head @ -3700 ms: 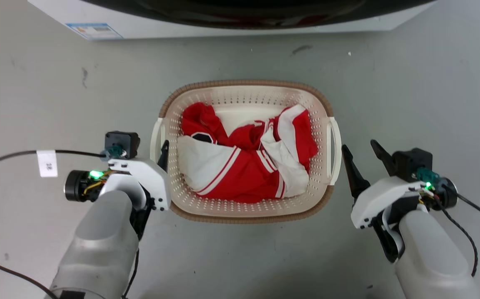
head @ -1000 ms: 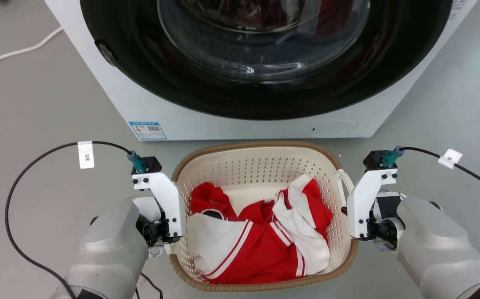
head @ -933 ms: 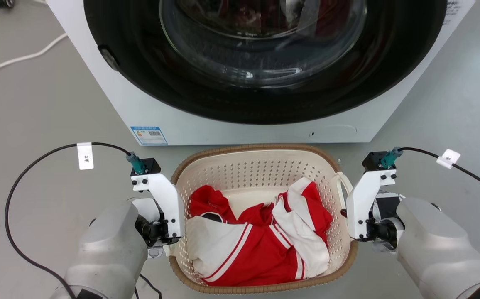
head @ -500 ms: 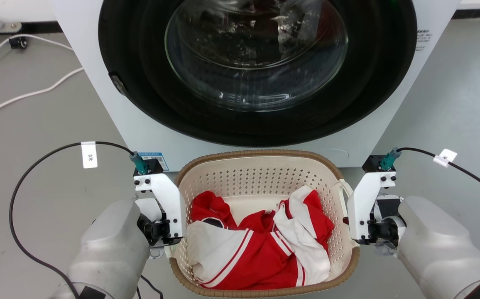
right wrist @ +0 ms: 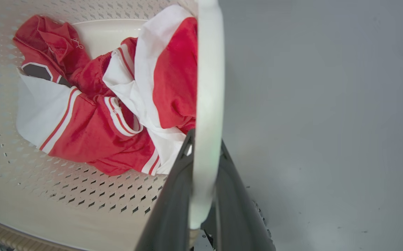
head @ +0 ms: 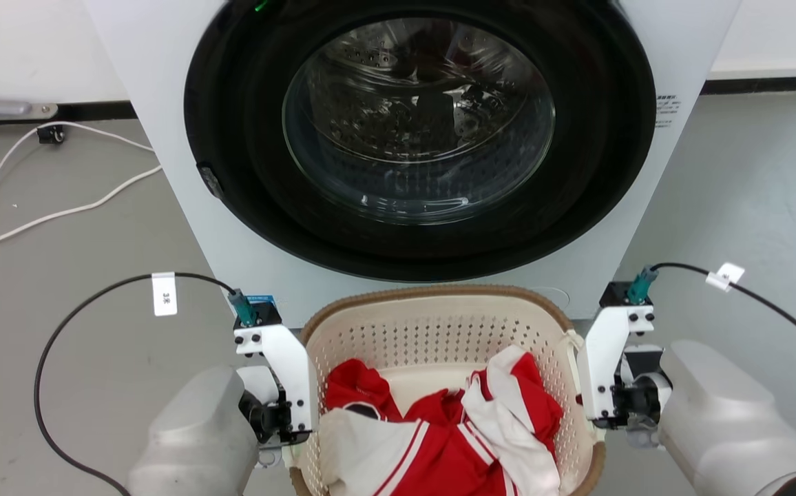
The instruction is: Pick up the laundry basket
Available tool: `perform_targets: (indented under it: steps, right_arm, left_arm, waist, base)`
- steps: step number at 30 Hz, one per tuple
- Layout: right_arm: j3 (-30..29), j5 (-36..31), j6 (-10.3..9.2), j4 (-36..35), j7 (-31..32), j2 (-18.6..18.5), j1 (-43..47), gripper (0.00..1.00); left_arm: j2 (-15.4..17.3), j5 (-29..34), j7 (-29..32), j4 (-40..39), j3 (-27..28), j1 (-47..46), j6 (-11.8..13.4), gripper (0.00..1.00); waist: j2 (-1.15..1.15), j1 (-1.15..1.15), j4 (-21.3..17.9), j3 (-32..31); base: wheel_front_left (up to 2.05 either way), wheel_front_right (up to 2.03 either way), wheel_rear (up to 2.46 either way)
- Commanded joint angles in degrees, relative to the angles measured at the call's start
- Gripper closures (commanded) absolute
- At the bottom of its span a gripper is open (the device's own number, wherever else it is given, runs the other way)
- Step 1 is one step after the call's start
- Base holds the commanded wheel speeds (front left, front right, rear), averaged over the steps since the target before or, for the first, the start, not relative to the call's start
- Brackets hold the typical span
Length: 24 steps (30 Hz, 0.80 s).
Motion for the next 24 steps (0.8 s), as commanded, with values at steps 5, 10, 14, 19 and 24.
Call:
perform_targets:
  steps: [5, 10, 14, 19, 24]
  right_arm:
    - [-0.20, 0.78, 0.18, 0.26, 0.23, 1.36, 1.94, 1.00]
    - [-0.35, 1.03, 0.18, 0.63, 1.26, 2.04, 2.93, 1.00]
    - [-0.39, 0.95, 0.19, 0.78, 1.34, 2.12, 2.97, 1.00]
    - [-0.33, 0.66, 0.19, 0.87, 1.23, 2.34, 2.17, 1.00]
    - [-0.52, 0.87, 0.19, 0.96, 2.42, 2.48, 2.49, 1.00]
  left_arm:
    - [-1.01, -0.50, -0.44, -0.24, -0.49, 1.28, -0.52, 1.00]
    - [-0.95, -0.73, -0.76, -0.18, -0.71, 2.05, -0.53, 1.00]
    - [-1.00, -0.90, -0.79, -0.11, -0.84, 2.38, -0.54, 1.00]
    - [-0.91, -1.12, -1.07, -0.04, -1.01, 2.56, -0.54, 1.00]
    - [-1.05, -1.32, -1.29, -0.02, -1.18, 2.68, -0.54, 1.00]
  waist:
    - [0.00, 0.01, 0.28, -1.14]
    - [0.00, 0.01, 0.16, -1.51]
    - [0.00, 0.01, 0.29, -1.60]
    - [0.00, 0.01, 0.26, -1.59]
    - [0.00, 0.01, 0.30, -1.66]
  base:
    - [0.00, 0.00, 0.00]
    - [0.00, 0.00, 0.00]
    - [0.00, 0.00, 0.00]
    - [0.00, 0.00, 0.00]
    - [0.00, 0.00, 0.00]
